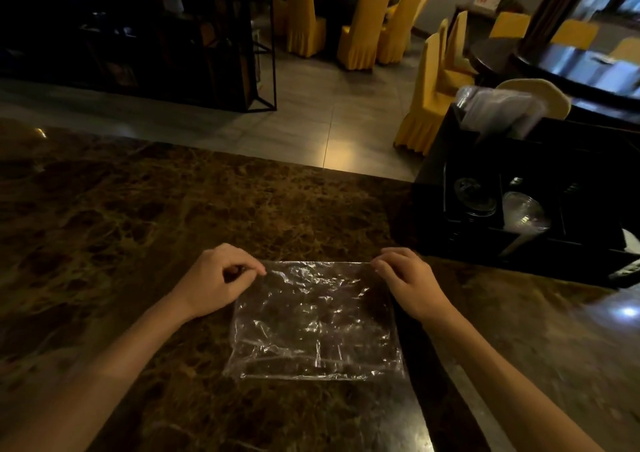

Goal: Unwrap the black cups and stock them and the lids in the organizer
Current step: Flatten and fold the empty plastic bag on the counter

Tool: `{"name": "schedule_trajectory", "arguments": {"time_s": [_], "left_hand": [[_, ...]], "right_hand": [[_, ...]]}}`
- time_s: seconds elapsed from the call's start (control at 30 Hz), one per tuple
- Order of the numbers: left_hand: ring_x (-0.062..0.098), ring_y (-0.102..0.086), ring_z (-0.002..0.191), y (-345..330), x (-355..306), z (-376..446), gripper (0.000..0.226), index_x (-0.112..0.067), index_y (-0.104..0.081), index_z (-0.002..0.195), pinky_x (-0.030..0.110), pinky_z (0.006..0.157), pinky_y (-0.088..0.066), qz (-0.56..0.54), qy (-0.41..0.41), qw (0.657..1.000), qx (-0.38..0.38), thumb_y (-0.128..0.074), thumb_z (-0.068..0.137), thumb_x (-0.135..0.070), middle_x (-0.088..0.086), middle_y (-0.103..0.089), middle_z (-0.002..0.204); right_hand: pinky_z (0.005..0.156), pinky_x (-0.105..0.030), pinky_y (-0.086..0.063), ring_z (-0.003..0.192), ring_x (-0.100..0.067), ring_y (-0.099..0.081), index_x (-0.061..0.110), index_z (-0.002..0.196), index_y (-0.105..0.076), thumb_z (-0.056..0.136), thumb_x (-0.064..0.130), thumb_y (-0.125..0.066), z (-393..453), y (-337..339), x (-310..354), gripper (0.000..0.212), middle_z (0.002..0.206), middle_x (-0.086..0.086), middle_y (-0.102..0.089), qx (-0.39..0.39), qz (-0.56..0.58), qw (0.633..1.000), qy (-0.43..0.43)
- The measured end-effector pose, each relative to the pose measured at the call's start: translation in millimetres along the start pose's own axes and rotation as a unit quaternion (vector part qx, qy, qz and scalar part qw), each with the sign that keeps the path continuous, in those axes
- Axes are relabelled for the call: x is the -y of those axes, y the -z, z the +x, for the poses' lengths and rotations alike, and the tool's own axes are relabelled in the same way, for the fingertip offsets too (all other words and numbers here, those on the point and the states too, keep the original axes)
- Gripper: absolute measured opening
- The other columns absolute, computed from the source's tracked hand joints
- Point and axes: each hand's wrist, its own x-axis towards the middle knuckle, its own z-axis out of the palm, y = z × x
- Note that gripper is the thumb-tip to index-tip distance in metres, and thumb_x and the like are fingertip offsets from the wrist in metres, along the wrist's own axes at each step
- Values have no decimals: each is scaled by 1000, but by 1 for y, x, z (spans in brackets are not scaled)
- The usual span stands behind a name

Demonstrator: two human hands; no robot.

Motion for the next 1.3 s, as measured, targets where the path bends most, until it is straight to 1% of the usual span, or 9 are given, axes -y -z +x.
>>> {"name": "schedule_trajectory", "arguments": {"time_s": [0.07,0.13,0.23,0.3,0.4,0.93,1.13,1.2,1.3], "left_hand": [[7,-60,109,-12,-14,1,12,-26,-79,99,40,94,-55,41,-51,998,-26,-70,91,-22,-12,-74,106],[9,-47,132,-28,-28,0,28,-29,-70,123,43,112,-44,76,-34,996,15,-64,97,-35,-8,-65,133],[14,-8,156,-60,-44,-7,62,-43,-31,155,44,125,-15,182,4,974,131,-33,98,-66,-9,-20,168],[16,7,157,-77,-50,-16,68,-46,-12,158,44,125,-2,235,7,959,157,-16,96,-72,-7,-1,171],[17,13,157,-86,-49,-26,69,-46,-3,159,42,125,5,268,1,953,142,-15,96,-72,-4,7,172],[13,23,153,-77,-29,-42,78,-31,11,160,38,124,13,294,20,943,153,3,94,-72,-7,18,169],[19,10,157,-75,-56,4,92,-19,6,162,40,124,4,243,36,952,181,-43,97,-63,1,7,172],[26,-2,157,-76,-70,28,104,-18,9,161,48,127,-8,232,63,943,232,-55,92,-63,7,-4,172],[33,-26,147,-76,-83,61,107,-19,-13,161,53,117,-34,262,56,932,244,-72,81,-59,11,-33,159]], "right_hand": [[113,-35,-36,143,-20,-42,24,129,-70,106,38,-54,-7,-4,14,31,147,-2,-56,3,-49,999,21],[122,-41,-31,151,-22,-31,26,141,-61,107,42,-49,-14,-14,30,40,158,-2,-47,10,-89,995,50],[127,-41,-11,161,-17,-6,37,160,-34,107,59,-32,-28,-37,46,57,172,5,-21,43,-157,982,91],[130,-41,-3,160,-15,8,41,164,-14,104,66,-17,-37,-49,45,65,174,6,-5,61,-198,974,93],[129,-39,6,158,-14,16,43,164,2,102,70,-9,-43,-59,32,69,173,7,7,71,-228,969,65],[125,-41,13,157,-15,18,42,163,7,104,63,-5,-49,-52,5,63,170,11,16,52,-249,967,14],[126,-37,12,156,-12,20,40,164,2,104,62,-8,-65,-49,8,64,173,7,10,39,-208,977,20],[128,-37,7,158,-11,16,38,165,-7,107,58,-16,-73,-48,14,62,174,6,2,27,-177,983,29],[131,-38,-2,160,-12,6,34,164,-20,109,52,-31,-86,-43,23,59,174,5,-12,-1,-158,986,45]]}}
